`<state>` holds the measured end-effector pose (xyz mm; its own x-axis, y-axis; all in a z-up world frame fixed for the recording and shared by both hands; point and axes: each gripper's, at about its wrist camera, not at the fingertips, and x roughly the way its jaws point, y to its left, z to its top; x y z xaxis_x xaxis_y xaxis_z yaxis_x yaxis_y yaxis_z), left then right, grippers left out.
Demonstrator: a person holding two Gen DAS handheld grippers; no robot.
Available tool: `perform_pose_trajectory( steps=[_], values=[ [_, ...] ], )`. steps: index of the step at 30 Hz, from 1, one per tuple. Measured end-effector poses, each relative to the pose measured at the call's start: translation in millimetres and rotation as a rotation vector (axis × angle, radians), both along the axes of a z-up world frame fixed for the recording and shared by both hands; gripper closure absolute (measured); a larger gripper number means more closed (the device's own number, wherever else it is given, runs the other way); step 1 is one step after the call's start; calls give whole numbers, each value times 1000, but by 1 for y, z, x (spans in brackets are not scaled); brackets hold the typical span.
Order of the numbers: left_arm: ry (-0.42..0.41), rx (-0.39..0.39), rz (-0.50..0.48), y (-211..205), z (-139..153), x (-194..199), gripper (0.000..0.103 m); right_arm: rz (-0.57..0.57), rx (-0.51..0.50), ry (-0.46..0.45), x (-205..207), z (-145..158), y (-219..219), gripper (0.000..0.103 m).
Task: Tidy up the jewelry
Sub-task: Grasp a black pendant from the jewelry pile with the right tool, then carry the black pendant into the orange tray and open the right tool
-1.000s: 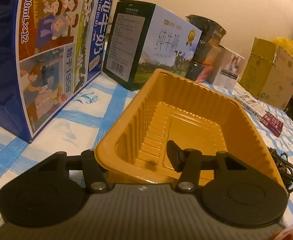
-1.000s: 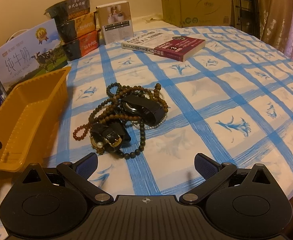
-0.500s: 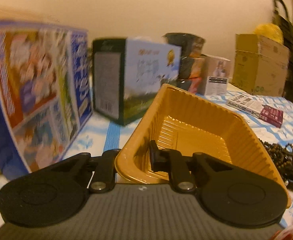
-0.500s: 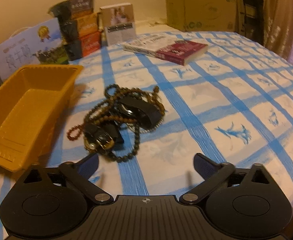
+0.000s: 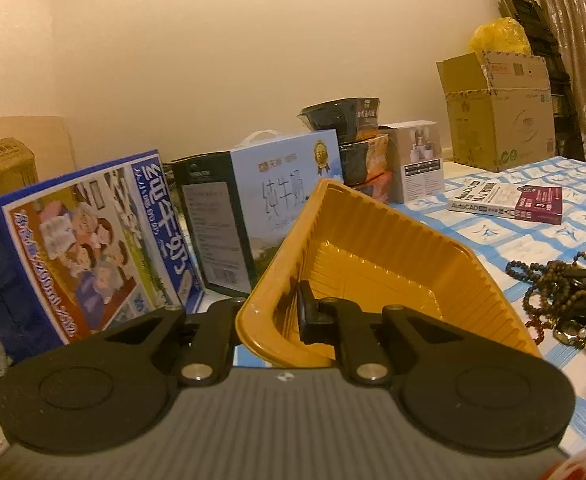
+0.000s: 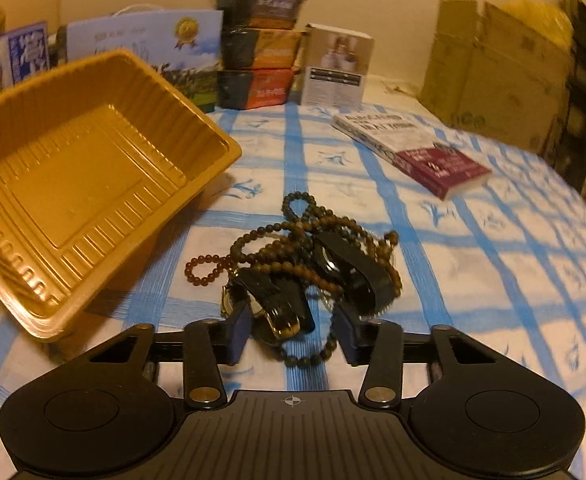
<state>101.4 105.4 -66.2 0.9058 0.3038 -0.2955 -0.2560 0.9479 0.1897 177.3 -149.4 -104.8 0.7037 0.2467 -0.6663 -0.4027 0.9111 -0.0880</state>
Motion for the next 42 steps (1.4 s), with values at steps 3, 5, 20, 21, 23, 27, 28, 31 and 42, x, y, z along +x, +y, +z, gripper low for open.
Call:
perform_pose_trajectory(
  steps=[3, 5, 20, 21, 23, 27, 28, 31, 42],
  values=[
    [3, -4, 10, 1, 1, -2, 91, 24, -57, -1, 3, -3, 9, 74],
    [3, -4, 11, 2, 3, -2, 91, 31, -97, 11, 5, -8, 13, 85],
    [-11, -8, -17, -3, 8, -4, 93, -366, 608, 421, 35, -10, -67, 89],
    [-11, -9, -19, -3, 8, -4, 93, -389, 652, 440, 36, -10, -73, 89],
    [-11, -8, -20, -3, 8, -4, 93, -424, 729, 468, 35, -10, -82, 89],
    [-11, -8, -20, -3, 8, -4, 93, -428, 816, 490, 33, 0, -85, 89],
    [-11, -8, -19, -3, 8, -4, 93, -411, 829, 488, 33, 5, -83, 89],
    [-10, -8, -20, -2, 8, -4, 93, -361, 867, 496, 29, 15, -73, 89],
    [-5, -16, -14, -3, 7, -3, 93, -202, 845, 558, 27, 18, 7, 88]
  ],
)
